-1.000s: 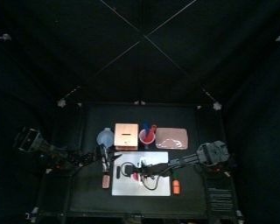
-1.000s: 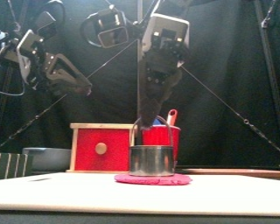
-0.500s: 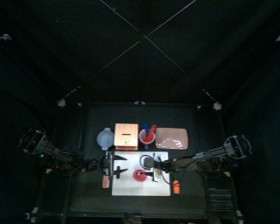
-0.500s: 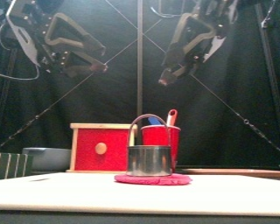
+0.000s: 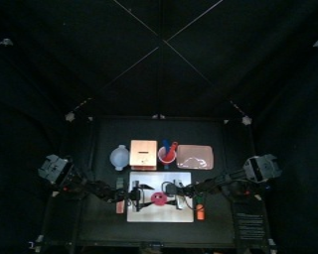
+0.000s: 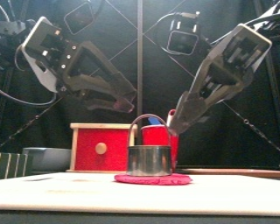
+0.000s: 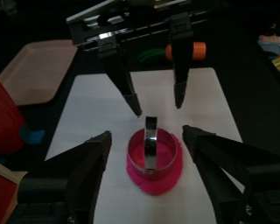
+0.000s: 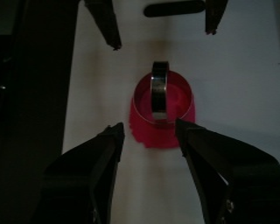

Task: Get the cutter from the drawer then cut the dough then place the extra dough in the bowl
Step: Cut the dough

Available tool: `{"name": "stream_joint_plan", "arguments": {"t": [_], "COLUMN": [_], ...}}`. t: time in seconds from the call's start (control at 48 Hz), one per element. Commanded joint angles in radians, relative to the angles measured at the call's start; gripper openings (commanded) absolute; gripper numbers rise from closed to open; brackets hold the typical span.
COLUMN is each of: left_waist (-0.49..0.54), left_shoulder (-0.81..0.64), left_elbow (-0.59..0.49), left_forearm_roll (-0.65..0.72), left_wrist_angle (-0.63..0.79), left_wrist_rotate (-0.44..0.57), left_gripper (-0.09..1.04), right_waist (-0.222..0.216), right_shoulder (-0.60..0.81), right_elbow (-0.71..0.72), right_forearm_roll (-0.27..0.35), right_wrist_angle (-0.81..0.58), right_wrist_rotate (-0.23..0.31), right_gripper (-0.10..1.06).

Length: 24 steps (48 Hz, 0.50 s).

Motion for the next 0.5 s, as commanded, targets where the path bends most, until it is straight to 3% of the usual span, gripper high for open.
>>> {"name": "stream_joint_plan", "arguments": {"t": [0.021,0.229,0.5], "left_waist": [0.0,0.023,0.058], "left_shoulder": [0.008,0.023,0.069], "left_elbow": [-0.035,-0.046,-0.057], "left_forearm_roll": [-0.006,-0.006,-0.008], "left_wrist_angle": [0.035,0.066,0.064], "left_wrist_rotate": [0.0,0.0,0.002], "left_gripper": [0.97,0.96,0.96], "right_waist": [-0.025,-0.043,-0.032], "right_shoulder": [0.009,0.021,0.044], "right_elbow": [-0.037,-0.061,-0.069], "right_forearm_roll": [-0.003,-0.005,-0.011], "right_wrist_angle": [-0.009,-0.012,-0.028], "right_wrist_rotate": [-0.003,-0.003,-0.005], "right_gripper": [0.85,0.84,0.83]}}
